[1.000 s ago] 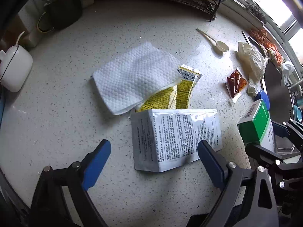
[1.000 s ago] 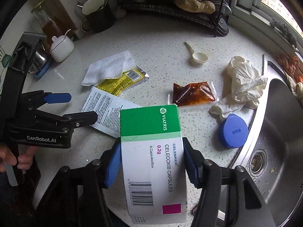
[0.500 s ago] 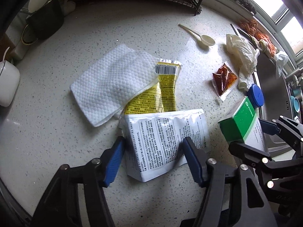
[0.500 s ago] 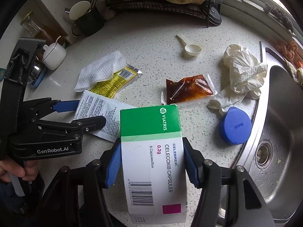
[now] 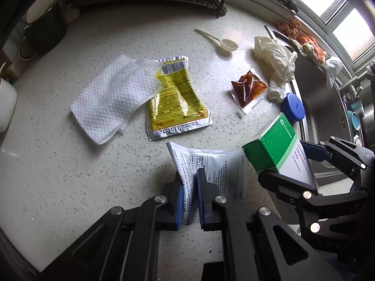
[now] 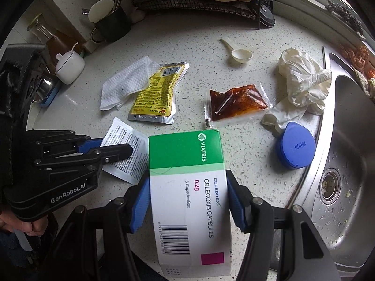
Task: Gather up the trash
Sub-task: 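Grasp the white printed leaflet with the left tool while the right holds the box, then carry the leaflet and box down from the counter to the red bin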
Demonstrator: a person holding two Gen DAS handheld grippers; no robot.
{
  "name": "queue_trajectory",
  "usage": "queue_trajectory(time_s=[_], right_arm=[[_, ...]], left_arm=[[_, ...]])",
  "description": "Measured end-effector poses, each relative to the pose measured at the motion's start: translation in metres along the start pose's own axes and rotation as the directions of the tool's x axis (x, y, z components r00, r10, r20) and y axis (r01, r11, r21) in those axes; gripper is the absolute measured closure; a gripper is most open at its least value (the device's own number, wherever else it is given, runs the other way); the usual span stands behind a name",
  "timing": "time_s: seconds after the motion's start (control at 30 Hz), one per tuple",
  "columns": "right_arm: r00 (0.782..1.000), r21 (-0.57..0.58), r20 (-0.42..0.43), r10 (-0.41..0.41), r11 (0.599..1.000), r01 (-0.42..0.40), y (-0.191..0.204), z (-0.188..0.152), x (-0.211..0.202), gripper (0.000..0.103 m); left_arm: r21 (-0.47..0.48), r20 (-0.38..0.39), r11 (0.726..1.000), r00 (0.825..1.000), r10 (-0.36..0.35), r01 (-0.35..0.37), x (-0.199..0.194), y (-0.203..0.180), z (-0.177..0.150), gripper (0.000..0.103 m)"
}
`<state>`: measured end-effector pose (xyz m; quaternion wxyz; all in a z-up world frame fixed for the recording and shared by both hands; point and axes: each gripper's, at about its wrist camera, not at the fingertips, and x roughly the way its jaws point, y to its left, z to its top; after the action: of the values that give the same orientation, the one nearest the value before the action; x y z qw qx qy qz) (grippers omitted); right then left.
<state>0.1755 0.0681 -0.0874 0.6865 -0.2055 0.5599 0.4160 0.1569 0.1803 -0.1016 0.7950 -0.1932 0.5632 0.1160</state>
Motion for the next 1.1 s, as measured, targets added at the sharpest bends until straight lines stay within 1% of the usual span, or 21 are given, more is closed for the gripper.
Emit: queue_trajectory(time_s=[0.13, 0.23, 0.3, 0.33, 0.5, 0.67, 0.9, 1.0, 1.1], right_arm=[[1.000, 0.022, 0.024, -0.006, 1.000, 0.005, -0.007, -0.011, -0.012, 0.046], [0.999, 0.034, 0.047, -0.012, 0.999, 0.010, -0.011, -0.022, -0.024, 0.046], [0.998, 0.040, 0.063, -0.017, 0.999, 0.014, -0.014, -0.031, -0.034, 0.046], [0.997, 0.042, 0.071, -0.019, 0.999, 0.016, -0.015, -0.035, -0.040, 0.046], [0.993, 0.062, 0.115, -0.026, 0.998, 0.019, -0.023, -0.058, -0.064, 0.046], [0.987, 0.088, 0.151, -0.047, 0.996, 0.034, -0.035, -0.086, -0.088, 0.046], [0.975, 0.140, 0.202, -0.095, 0.988, 0.068, -0.055, -0.136, -0.126, 0.046], [0.970, 0.170, 0.215, -0.115, 0.982, 0.079, -0.064, -0.163, -0.142, 0.046], [0.967, 0.201, 0.216, -0.133, 0.976, 0.089, -0.071, -0.186, -0.155, 0.046]], left_arm=[[0.019, 0.022, 1.000, 1.000, 0.015, -0.015, -0.010, -0.017, -0.005, 0.096], [0.043, 0.038, 0.999, 0.999, 0.020, -0.021, -0.012, -0.034, -0.001, 0.097], [0.056, 0.051, 0.998, 0.999, 0.019, -0.022, -0.016, -0.045, -0.002, 0.097], [0.064, 0.058, 0.998, 0.998, 0.015, -0.018, -0.022, -0.042, -0.007, 0.097], [0.090, 0.080, 0.996, 0.997, 0.004, -0.011, -0.034, -0.069, -0.016, 0.098], [0.146, 0.105, 0.989, 0.994, 0.015, -0.030, -0.048, -0.103, -0.035, 0.099], [0.214, 0.125, 0.977, 0.992, -0.016, -0.011, -0.062, -0.156, -0.065, 0.100], [0.255, 0.128, 0.967, 0.991, -0.036, 0.002, -0.067, -0.181, -0.082, 0.100], [0.283, 0.119, 0.959, 0.992, -0.042, 0.006, -0.069, -0.206, -0.099, 0.100]])
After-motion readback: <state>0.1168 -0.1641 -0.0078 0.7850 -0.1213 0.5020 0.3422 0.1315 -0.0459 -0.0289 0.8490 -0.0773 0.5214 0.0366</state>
